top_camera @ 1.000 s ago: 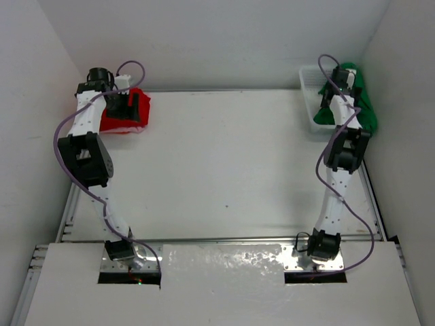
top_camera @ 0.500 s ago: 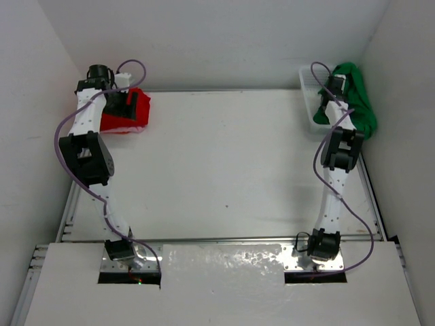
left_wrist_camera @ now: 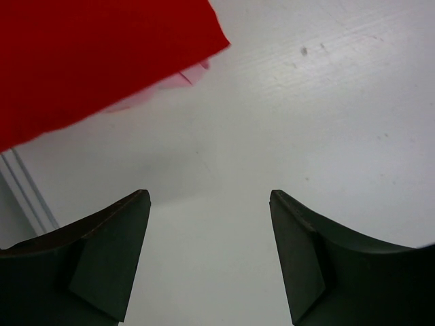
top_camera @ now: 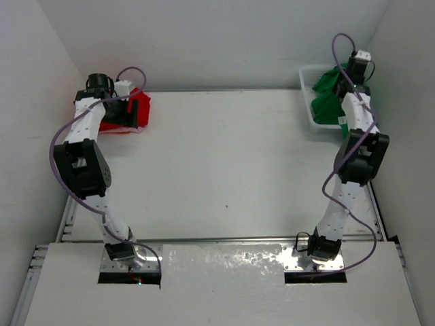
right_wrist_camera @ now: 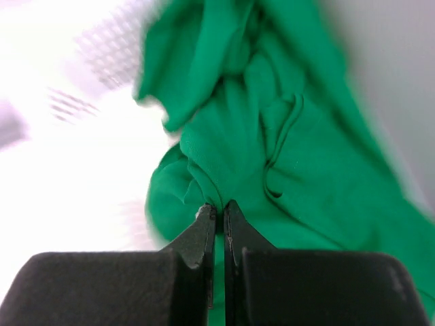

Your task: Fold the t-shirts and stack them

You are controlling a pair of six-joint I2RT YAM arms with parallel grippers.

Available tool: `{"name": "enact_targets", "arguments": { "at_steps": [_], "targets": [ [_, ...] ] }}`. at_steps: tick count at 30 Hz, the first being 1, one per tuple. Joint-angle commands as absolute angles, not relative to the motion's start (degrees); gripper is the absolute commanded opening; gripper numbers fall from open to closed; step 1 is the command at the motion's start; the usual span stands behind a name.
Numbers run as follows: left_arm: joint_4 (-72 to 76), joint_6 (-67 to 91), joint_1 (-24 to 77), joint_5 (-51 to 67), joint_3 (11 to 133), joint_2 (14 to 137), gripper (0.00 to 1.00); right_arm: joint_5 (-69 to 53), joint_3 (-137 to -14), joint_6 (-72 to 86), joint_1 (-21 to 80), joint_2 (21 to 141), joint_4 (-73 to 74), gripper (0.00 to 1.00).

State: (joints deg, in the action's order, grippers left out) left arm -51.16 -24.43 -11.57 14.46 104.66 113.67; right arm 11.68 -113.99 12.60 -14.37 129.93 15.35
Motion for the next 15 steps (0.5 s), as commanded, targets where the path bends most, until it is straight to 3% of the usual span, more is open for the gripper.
{"name": "enact_targets", "arguments": {
  "at_steps": [1, 9, 15],
  "targets": [
    [-44.3, -23.3, -11.0, 19.7, 98.5, 104.8, 0.69, 8.3, -110.5, 17.2, -14.1, 117.6, 7.8, 0.0],
    [-40.5, -21.4, -11.1, 21.7, 89.8, 97.4, 0.69, 5.6, -105.6, 18.0, -14.1, 109.3, 8.9, 0.0],
    [-40.0, -22.0, -11.0, 22.6, 90.3, 94.9, 0.69, 3.2, -113.3, 17.9, -11.6, 100.3, 9.1, 0.0]
  ]
}}
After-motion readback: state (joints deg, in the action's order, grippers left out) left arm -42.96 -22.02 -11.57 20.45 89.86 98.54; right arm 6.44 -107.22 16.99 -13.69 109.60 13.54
